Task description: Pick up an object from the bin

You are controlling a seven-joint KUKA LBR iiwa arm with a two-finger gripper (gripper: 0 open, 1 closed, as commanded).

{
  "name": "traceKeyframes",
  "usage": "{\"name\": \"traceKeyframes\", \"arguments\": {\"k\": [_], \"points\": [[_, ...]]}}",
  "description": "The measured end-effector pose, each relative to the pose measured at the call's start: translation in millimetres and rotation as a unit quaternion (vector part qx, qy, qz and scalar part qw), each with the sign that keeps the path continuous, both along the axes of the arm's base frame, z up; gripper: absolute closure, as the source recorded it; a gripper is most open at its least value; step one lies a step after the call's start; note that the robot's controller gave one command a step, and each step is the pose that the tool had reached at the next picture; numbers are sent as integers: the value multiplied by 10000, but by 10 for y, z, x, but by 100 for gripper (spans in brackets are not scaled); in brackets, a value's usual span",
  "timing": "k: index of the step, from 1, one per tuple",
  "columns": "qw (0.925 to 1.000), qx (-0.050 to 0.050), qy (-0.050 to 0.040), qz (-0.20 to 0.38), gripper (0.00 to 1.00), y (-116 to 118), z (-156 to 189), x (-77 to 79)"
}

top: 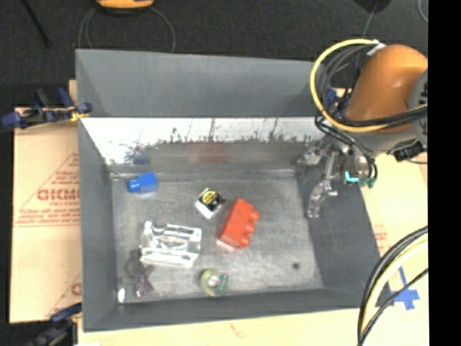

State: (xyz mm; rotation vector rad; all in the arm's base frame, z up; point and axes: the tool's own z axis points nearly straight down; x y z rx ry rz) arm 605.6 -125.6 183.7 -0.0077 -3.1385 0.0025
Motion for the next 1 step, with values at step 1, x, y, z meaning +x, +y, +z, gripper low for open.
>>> {"name": "traceKeyframes", "arguments": {"k": [1], "points": [[9999, 9, -64, -133, 0, 619, -1117, 29]]}}
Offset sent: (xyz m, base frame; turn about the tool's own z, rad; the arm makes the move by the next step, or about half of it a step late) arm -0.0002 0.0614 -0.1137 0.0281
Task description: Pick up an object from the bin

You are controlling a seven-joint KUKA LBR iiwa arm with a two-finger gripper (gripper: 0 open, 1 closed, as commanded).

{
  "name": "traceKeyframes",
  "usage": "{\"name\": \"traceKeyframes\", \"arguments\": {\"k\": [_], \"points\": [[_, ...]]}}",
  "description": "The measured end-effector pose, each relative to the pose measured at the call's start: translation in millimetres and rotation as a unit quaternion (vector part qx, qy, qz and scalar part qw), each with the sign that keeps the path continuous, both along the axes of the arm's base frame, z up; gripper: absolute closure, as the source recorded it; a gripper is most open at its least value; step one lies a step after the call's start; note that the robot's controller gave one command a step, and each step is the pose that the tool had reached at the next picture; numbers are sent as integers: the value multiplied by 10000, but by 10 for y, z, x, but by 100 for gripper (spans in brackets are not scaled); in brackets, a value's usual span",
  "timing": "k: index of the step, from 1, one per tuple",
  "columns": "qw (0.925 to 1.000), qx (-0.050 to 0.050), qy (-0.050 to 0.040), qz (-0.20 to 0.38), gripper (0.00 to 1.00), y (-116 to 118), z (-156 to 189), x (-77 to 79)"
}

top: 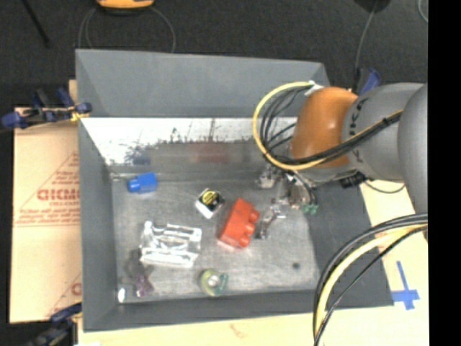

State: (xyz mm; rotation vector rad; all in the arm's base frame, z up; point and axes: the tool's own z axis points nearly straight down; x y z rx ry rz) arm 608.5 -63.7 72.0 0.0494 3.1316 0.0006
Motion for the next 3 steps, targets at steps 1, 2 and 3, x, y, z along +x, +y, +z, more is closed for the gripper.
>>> {"name": "traceKeyframes", "arguments": {"k": [1, 2, 3], "points": [[9997, 23, 33, -232, 0, 848, 399, -466], [9910, -10, 7, 1335, 0, 1045, 205, -53], [9576, -25, 2, 2882, 0, 866, 494, -153]]}}
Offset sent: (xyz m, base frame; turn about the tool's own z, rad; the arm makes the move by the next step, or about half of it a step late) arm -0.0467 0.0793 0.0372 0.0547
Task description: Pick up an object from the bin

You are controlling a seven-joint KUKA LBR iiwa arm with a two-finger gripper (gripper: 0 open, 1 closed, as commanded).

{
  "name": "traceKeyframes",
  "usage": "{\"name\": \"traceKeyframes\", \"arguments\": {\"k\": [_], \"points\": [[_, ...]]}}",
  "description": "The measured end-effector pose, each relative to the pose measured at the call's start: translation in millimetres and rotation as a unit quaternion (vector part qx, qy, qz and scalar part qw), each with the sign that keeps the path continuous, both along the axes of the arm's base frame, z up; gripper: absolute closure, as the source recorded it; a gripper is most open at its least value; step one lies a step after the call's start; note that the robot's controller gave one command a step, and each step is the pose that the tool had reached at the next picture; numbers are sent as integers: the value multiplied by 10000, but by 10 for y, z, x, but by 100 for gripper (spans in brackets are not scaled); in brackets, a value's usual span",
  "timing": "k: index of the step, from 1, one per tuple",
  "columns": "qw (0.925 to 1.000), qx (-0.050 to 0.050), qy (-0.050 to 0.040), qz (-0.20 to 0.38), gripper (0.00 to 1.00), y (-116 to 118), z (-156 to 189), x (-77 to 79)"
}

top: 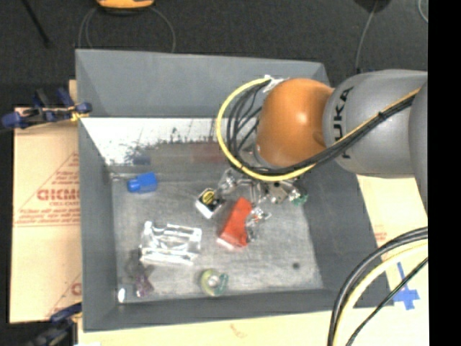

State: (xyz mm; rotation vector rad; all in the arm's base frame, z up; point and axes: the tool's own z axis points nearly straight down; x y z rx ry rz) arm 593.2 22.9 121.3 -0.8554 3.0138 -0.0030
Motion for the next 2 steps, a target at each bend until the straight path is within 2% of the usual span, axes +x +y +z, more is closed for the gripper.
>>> {"name": "traceKeyframes", "arguments": {"k": [1, 2], "points": [[9894, -6, 1, 1449, 0, -195, -447, -115], [9895, 0, -30, 1448, 100, -178, -424, -95]]}}
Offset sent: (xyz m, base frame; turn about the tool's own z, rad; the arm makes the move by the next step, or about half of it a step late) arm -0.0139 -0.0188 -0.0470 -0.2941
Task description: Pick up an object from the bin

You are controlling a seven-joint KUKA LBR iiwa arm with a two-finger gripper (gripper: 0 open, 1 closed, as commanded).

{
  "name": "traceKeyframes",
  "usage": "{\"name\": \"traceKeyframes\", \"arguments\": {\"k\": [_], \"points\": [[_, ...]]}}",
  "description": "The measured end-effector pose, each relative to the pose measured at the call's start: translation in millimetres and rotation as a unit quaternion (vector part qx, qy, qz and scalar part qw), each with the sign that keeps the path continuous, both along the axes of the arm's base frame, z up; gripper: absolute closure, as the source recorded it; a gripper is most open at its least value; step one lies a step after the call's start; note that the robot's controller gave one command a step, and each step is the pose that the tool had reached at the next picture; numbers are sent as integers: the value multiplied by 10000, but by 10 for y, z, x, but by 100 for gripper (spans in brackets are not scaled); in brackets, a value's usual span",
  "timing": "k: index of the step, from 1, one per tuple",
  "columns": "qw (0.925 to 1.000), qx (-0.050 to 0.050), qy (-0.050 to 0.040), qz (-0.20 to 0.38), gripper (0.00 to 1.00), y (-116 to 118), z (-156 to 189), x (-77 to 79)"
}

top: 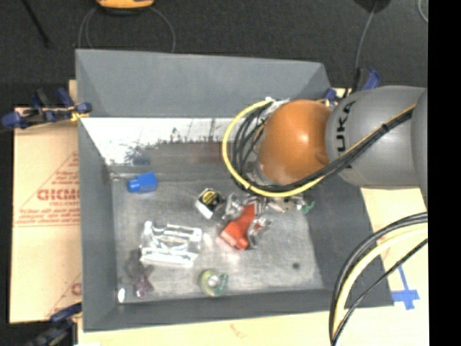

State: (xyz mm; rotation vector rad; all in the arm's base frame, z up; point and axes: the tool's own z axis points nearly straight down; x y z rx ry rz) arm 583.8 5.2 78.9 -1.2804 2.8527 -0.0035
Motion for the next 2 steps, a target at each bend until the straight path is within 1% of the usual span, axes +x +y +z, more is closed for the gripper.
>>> {"name": "traceKeyframes", "arguments": {"k": [1, 2], "points": [[9973, -22, 7, -738, 100, 86, -19, -36], [9992, -26, 17, 409, 100, 36, 1638, -200]]}}
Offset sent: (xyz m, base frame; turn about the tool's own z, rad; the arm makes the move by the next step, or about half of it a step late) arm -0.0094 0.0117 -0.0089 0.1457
